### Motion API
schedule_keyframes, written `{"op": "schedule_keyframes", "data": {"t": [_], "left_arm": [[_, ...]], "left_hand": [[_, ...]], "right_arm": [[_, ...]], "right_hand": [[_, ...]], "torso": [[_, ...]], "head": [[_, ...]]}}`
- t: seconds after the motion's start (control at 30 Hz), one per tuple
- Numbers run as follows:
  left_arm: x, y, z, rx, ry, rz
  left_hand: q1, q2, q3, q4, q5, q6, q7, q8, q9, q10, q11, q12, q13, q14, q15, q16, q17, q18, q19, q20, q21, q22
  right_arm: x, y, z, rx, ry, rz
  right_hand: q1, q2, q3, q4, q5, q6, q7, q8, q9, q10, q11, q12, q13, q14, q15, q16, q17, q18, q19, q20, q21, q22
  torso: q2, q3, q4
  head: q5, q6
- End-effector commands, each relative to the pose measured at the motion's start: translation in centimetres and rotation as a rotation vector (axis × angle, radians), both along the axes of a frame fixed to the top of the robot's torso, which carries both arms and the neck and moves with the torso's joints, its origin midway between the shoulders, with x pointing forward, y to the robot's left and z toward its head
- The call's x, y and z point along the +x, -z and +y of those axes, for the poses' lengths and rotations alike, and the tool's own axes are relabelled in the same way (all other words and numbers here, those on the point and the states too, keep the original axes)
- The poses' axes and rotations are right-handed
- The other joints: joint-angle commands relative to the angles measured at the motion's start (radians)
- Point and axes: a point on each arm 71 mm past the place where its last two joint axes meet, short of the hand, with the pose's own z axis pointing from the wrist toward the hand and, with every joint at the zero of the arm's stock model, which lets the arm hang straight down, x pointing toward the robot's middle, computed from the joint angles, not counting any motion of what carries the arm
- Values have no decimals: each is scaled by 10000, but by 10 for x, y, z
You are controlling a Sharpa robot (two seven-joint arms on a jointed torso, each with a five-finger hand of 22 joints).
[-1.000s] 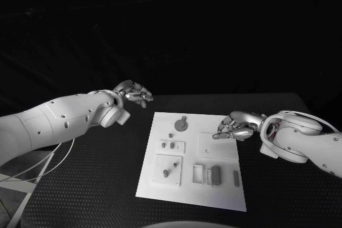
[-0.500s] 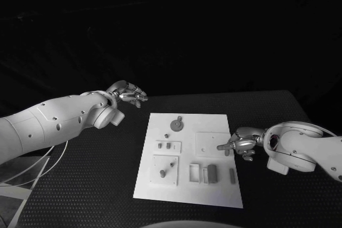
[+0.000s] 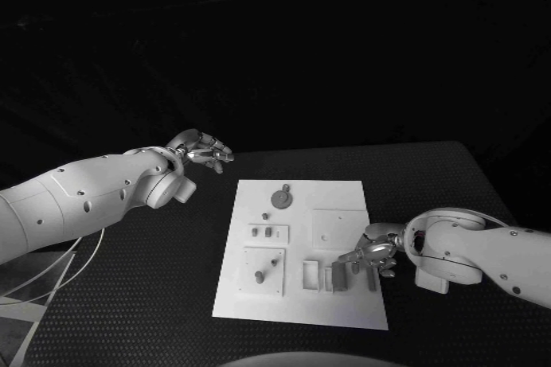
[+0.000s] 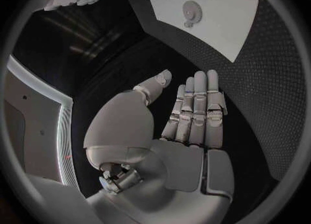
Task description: Assemble the parts on the task board
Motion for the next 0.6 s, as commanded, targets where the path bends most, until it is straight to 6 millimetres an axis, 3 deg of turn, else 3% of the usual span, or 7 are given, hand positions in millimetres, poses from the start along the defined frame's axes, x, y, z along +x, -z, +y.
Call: {"op": "schedule_keyframes", "data": {"t": [0.03, 0.23, 0.33, 0.6], "left_arm": [[0, -2, -1, -93, 25, -158], [0, -2, -2, -108, 59, -167], [-1, -2, -1, -112, 84, -140], [-1, -2, 0, -104, 51, -144]], "left_hand": [[-89, -33, 14, 76, 8, -87, -5, 41, -14, -81, -10, 2, 3, 74, -5, -41, 18, 167, 37, -29, 43, -17], [-45, -22, 31, 63, 10, -81, -9, 51, -16, -82, -12, 5, 5, 79, -9, -52, 36, 172, 35, -34, 43, -17], [-50, -28, 26, 66, 8, -81, -8, 52, -18, -83, -11, 6, 5, 80, -8, -55, 41, 170, 35, -32, 44, -17], [-55, -30, 21, 74, 6, -79, -8, 56, -19, -81, -11, 8, 6, 82, -7, -60, 48, 168, 36, -31, 45, -16]], "right_arm": [[-3, 5, 5, -150, -274, 203], [-1, 13, 10, -326, -376, 348], [-1, 17, 9, -482, -332, 469], [-5, 26, 14, -614, -433, 633]], "right_hand": [[-3, 81, -79, -32, -11, 150, 56, 36, 16, 87, -14, 51, 13, -11, -60, 50, 9, 381, -63, -35, 38, 210], [163, 77, -210, -300, -12, 140, 58, -28, 25, 58, -14, 26, -38, -39, -64, 51, -42, 381, -92, -40, 68, 201], [140, 46, -256, -320, -13, 125, 65, -52, 23, 34, -8, 9, -57, -50, -59, 45, -64, 381, -106, -34, 65, 195], [116, -42, -322, -360, -13, 91, 79, -103, 18, -54, 5, -59, -127, -66, -47, 32, -90, 381, -130, -29, 58, 186]], "torso": [[11, -19, -6], [13, -25, -6], [14, -19, 15], [9, -8, -11]], "head": [[12, -67], [-1, -99], [8, -151], [26, -200]]}}
